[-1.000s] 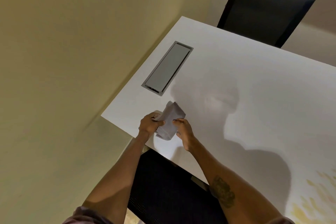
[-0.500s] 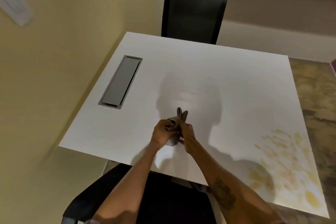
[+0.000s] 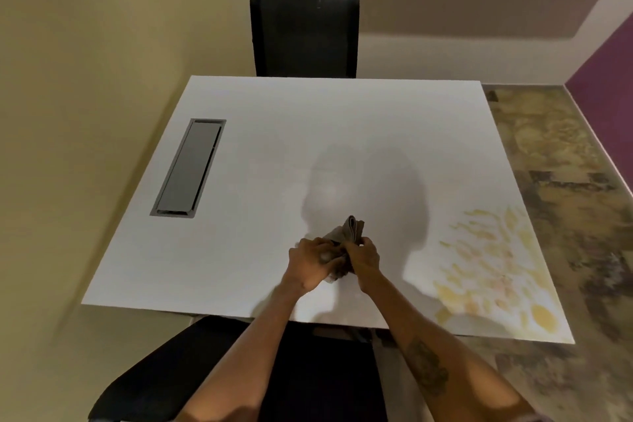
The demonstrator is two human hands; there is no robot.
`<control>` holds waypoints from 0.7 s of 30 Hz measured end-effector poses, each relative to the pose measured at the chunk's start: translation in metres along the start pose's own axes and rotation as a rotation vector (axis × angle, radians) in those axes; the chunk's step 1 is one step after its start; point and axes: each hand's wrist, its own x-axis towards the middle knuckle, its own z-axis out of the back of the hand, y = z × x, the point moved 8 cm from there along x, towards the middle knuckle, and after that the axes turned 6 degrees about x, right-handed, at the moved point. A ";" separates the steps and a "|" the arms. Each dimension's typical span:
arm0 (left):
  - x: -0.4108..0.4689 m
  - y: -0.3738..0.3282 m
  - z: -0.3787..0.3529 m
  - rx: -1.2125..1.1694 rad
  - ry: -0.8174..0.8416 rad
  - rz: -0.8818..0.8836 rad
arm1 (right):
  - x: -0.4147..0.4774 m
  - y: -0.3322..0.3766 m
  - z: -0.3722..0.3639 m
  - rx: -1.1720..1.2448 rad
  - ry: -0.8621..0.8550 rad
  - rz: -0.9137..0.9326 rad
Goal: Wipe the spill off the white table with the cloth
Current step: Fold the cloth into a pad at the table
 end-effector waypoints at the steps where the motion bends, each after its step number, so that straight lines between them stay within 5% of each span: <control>1: -0.001 -0.004 -0.002 -0.002 0.014 -0.020 | 0.000 -0.002 0.004 0.012 0.001 -0.007; 9: -0.002 -0.012 -0.035 0.203 0.227 -0.037 | 0.007 -0.017 0.017 0.051 -0.006 -0.084; 15: 0.001 0.004 -0.032 0.286 0.214 -0.007 | 0.009 -0.007 0.015 -0.119 -0.069 0.052; 21: 0.003 0.063 -0.009 0.227 0.095 0.408 | 0.013 0.000 0.015 -0.268 -0.125 0.157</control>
